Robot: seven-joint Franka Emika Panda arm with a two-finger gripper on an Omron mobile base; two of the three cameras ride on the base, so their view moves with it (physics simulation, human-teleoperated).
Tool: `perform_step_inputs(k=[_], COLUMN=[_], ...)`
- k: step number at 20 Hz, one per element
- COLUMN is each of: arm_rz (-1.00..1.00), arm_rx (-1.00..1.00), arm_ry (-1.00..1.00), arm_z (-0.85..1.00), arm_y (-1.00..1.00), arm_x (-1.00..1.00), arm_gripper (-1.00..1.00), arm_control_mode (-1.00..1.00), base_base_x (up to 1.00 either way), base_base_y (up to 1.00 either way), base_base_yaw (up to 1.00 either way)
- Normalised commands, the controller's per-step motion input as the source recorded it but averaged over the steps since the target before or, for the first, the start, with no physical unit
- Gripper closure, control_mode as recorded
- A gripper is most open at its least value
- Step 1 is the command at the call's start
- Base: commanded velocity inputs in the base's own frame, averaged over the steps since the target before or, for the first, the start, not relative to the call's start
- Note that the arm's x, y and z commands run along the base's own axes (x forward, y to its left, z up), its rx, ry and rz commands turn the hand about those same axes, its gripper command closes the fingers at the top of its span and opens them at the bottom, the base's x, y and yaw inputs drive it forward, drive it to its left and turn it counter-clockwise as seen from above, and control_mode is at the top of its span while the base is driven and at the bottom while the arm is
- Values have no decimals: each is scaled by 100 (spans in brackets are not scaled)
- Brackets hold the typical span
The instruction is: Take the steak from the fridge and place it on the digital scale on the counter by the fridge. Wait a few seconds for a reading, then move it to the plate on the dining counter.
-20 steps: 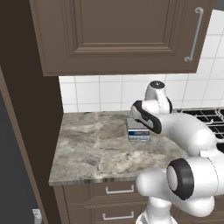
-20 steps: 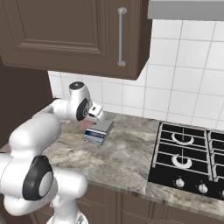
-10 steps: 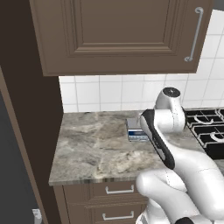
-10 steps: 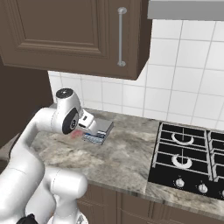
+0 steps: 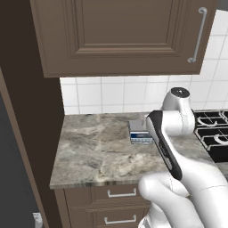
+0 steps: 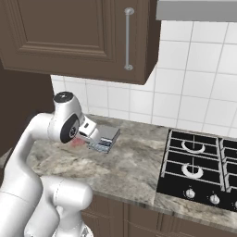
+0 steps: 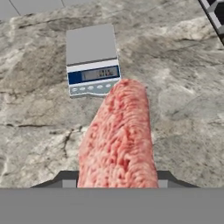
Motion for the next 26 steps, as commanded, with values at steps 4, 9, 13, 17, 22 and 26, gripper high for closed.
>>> perform_step_inputs(k=[4,9,13,17,22,26], arm_rz=[-5,0,0,0,0,0], arm_rx=[0,0,0,0,0,0], arm_ry=[2,0,0,0,0,0], arm_z=[0,0,0,0,0,0], arm_y=[0,0,0,0,0,0], arm_x=[15,0,0,0,0,0], arm_gripper=[100,100,100,100,100,100], arm_control_mode=[100,100,100,100,100,100], base_base_x=[2,-7,0,-1,0,2], base_base_y=[0,0,0,-3,-23,-49], base_base_yaw=[-3,-60,-94,-89,-85,-78])
